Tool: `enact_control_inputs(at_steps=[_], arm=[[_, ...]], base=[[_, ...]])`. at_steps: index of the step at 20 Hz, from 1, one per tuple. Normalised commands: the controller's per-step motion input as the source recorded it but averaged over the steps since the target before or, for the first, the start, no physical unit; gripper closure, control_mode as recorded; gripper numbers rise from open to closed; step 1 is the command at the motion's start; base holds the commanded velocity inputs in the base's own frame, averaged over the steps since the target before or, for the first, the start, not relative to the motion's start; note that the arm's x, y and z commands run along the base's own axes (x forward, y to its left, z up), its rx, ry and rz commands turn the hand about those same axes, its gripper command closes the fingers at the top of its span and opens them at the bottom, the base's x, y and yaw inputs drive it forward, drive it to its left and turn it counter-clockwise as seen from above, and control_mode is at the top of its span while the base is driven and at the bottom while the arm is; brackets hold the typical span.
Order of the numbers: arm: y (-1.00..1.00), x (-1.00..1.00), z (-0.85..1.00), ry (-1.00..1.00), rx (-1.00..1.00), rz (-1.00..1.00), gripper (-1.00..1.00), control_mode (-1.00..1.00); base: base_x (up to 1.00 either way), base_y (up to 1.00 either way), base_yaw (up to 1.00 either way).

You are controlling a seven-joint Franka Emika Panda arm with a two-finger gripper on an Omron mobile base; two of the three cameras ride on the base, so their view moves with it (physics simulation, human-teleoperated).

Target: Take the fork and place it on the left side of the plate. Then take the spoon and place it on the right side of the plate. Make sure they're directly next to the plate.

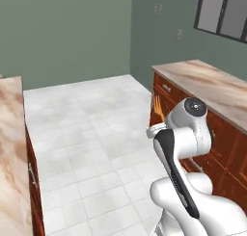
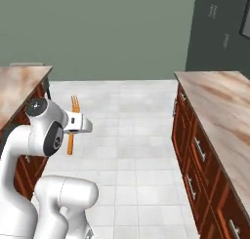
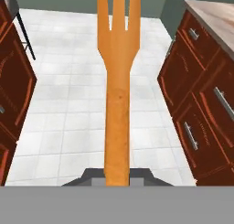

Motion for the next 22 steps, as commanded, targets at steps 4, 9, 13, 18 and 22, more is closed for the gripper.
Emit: enact_control_inputs(at_steps=[4,9,13,18,22], arm=[[0.00,0.00,0.00,0.00,0.00,0.00,1.00,1.00],[0.00,0.00,0.00,0.00,0.00,0.00,1.00,1.00],[0.00,0.00,0.00,0.00,0.00,0.00,1.00,1.00],[0.00,0.00,0.00,0.00,0.00,0.00,1.00,1.00],[0.00,0.00,0.00,0.00,0.00,0.00,1.00,1.00]], base=[[1.00,-0.17,0.42],[1.00,-0.17,0.41],[1.00,-0.22,0.42],[1.00,-0.36,0.39],[1.00,-0.50,0.35]])
